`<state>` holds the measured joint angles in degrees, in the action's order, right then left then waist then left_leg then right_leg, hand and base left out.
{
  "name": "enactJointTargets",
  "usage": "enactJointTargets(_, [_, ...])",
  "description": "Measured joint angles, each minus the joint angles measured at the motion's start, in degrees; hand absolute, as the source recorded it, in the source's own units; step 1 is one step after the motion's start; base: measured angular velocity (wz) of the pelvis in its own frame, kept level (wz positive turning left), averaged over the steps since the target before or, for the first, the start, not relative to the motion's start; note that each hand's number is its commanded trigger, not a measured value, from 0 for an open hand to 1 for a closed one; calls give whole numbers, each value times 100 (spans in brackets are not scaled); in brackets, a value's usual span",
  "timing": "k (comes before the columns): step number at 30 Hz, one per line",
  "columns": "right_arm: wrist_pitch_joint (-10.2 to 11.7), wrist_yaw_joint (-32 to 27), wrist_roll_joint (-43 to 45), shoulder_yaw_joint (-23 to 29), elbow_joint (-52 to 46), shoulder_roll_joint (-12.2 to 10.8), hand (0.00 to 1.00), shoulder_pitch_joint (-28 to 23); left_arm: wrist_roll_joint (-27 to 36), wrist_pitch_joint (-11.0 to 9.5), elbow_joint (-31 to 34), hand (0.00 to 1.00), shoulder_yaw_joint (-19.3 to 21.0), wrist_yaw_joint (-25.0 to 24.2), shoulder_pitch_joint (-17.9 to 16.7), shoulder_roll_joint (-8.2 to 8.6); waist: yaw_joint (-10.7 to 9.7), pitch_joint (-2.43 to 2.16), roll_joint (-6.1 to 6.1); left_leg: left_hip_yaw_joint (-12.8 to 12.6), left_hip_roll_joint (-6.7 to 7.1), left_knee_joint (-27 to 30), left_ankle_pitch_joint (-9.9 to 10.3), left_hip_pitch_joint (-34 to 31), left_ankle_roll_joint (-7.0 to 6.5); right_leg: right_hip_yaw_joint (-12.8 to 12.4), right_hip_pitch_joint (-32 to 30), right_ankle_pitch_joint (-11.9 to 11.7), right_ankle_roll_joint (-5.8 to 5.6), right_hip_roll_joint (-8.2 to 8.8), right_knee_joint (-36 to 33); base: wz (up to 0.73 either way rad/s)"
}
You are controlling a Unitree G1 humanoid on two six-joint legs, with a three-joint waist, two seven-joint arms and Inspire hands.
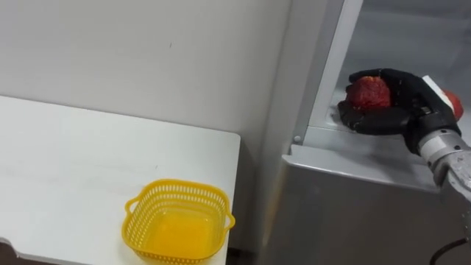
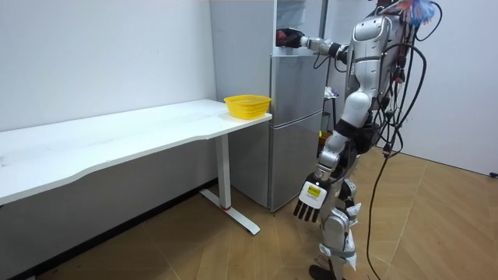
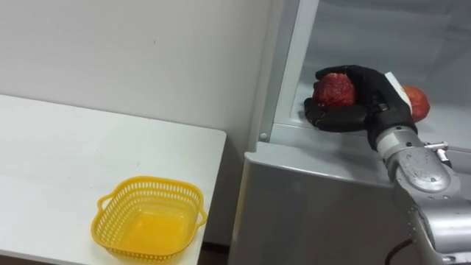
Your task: Retrieve from the upper fridge
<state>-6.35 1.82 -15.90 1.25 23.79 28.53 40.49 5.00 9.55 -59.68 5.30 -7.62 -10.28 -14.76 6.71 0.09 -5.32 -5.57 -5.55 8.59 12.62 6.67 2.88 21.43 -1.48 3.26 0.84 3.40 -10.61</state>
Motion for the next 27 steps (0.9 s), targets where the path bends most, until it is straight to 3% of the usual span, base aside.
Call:
enactJointTargets(5, [-64,-66,89,-11,-183,-28,100,-1,7,3,0,0,-4,88,8,86,-17,-30,63,-54,-6,-1,0,1,0,0,2,-1,1,2,-4,0])
enactJointTargets(11, [-133,-309,312,-13,-420,-135,100,-24,6,-5,-5,0,-1,100,19,125,-12,-25,127,-54,-10,-10,0,-4,0,3,-6,-1,1,2,-8,0])
enactJointTargets(15, [-136,-505,819,-13,-1013,-182,100,-328,4,-26,-4,0,-3,159,62,125,-2,-26,126,-84,-8,-4,0,-3,-1,-10,-24,0,0,2,-5,-1])
enactJointTargets(19, [-127,-732,1053,-16,-1807,-410,100,-793,132,-130,-77,0,-127,336,98,129,-14,-17,152,-183,-10,-2,0,26,-1,-87,-35,-1,-1,-6,-7,-8])
enactJointTargets(22, [-124,-882,1169,-74,-2086,-544,100,-935,228,-235,-140,0,-222,373,92,130,-37,4,190,-241,-11,-36,0,63,-2,-101,-32,-2,-2,-11,-12,-6])
enactJointTargets(27, [-125,-1091,1313,-126,-2670,-700,100,-1099,226,-256,-198,0,-219,346,72,140,-103,1,260,-260,-18,-93,2,64,-1,-94,-54,-3,0,-19,-16,0])
